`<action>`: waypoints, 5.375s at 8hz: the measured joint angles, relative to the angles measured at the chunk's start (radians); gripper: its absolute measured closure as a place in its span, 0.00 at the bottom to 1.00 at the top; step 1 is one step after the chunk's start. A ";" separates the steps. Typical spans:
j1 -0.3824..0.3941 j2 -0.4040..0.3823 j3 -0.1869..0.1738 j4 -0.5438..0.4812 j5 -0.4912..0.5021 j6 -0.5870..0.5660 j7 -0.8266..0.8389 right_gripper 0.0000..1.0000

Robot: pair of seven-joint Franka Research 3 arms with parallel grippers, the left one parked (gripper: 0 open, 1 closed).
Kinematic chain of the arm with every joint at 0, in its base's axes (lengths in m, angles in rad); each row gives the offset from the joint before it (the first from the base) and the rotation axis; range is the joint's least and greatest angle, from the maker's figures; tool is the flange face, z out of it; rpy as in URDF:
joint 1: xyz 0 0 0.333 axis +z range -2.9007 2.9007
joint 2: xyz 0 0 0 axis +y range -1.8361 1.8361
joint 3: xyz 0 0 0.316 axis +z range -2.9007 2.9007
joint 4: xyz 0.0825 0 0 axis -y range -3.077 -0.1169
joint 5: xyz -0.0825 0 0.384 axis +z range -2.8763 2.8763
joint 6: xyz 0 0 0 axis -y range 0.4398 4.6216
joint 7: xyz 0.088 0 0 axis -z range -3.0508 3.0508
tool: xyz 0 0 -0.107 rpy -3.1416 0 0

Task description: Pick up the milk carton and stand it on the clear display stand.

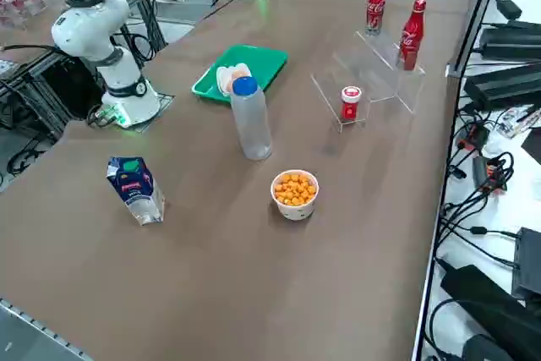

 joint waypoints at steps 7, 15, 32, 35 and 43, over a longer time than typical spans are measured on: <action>-0.021 0.015 -0.015 -0.042 -0.079 -0.015 -0.112 0.00; -0.311 -0.007 -0.038 -0.343 -0.081 0.182 -0.913 0.00; -0.540 -0.126 -0.045 -0.836 -0.219 0.629 -1.171 0.00; -0.564 -0.128 -0.045 -0.866 -0.265 0.660 -1.169 0.00; -0.590 -0.114 -0.045 -0.904 -0.350 0.697 -1.170 0.00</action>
